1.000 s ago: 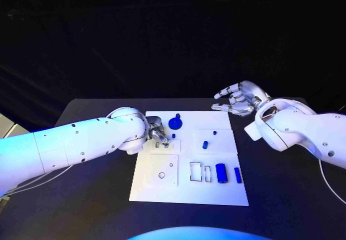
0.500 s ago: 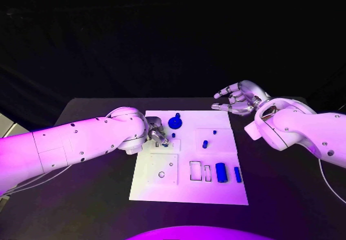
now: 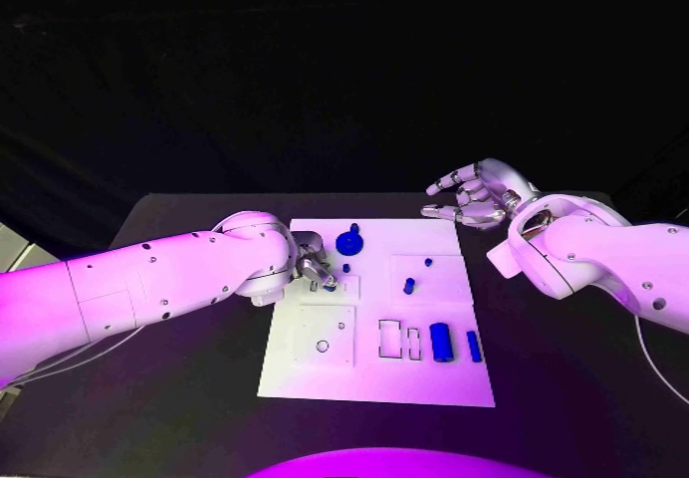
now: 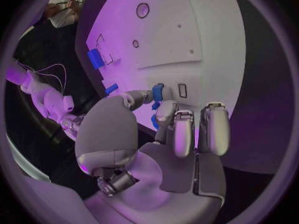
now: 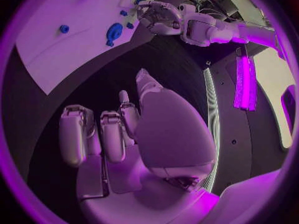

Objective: Assemble the parts on the task board

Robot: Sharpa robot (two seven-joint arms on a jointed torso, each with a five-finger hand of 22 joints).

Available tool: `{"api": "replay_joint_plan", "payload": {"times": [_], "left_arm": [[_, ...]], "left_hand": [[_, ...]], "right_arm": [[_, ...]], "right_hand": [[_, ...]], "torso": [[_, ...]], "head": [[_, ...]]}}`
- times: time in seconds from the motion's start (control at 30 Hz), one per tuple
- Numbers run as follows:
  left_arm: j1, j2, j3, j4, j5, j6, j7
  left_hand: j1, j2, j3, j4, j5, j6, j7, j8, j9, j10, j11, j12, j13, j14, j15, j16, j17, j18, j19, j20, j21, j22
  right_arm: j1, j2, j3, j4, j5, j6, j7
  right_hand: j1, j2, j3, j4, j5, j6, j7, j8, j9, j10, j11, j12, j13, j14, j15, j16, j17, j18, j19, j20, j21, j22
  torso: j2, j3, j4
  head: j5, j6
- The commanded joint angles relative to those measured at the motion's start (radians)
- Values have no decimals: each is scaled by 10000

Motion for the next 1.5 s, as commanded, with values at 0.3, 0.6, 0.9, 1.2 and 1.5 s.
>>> {"api": "replay_joint_plan", "payload": {"times": [0.3, 0.6, 0.9, 1.2, 1.5], "left_arm": [[-3, 43, -5, -24, 51, 416, -64], [-3, 51, -7, -55, 54, 677, -126], [-3, 155, -7, -208, 95, 720, -162], [-3, 268, -7, -403, 151, 708, -171], [-2, 344, -7, -476, 189, 847, -202]], "left_hand": [[6, 101, 1848, -1876, 47, 265, -215, 39, 717, 77, -8, 55, -6, 998, -56, 8, 2504, -87, 75, 27, 52, 304], [-36, 119, 1844, -1872, 42, 302, -229, 44, 722, 134, -19, 99, 70, 1011, -62, 26, 2545, -89, 82, 22, 54, 313], [-157, 191, 1782, -1824, -14, 381, -264, 45, 730, 199, -43, 106, 77, 1021, -80, 39, 2576, -95, 97, 13, 57, 335], [-229, 263, 1734, -1779, -62, 417, -283, 36, 732, 225, -58, 99, 68, 1020, -91, 38, 2573, -99, 110, 8, 60, 353], [-279, 359, 1690, -1743, -128, 431, -294, 20, 733, 229, -67, 78, 43, 1019, -101, 37, 2570, -100, 114, 2, 58, 358]], "right_arm": [[-12, -5, 1, 8, -116, 117, 74], [-13, -17, 1, 12, -118, 112, 71], [-14, -15, 1, 18, -119, 110, 74], [-15, -11, 0, 11, -120, 115, 72], [-23, -5, 0, -1, -123, 129, 69]], "right_hand": [[9, 58, -64, -6, -4, 54, -7, 51, 13, -73, 2, -54, 592, 809, 19, -58, 1791, 99, 249, 45, -16, 1725], [9, 58, -64, -6, -4, 54, -7, 51, 13, -73, 2, -54, 592, 809, 19, -58, 1791, 99, 249, 45, -16, 1725], [1, 66, -95, -10, -4, 43, -11, 73, 18, -78, -3, -63, 578, 808, 14, -68, 1781, 100, 249, 39, -34, 1718], [1, 66, -95, -10, -4, 43, -11, 73, 18, -78, -3, -63, 578, 808, 14, -68, 1781, 100, 249, 39, -34, 1718], [1, 66, -95, -10, -4, 43, -11, 73, 18, -78, -3, -63, 578, 808, 14, -68, 1781, 100, 249, 39, -34, 1718]], "torso": [[-2, -1, -4], [0, 1, 3], [7, 2, -6], [-1, 6, -6], [3, 8, -4]], "head": [[-4, -25], [-2, -40], [-3, -56], [-23, -70], [-35, -98]]}}
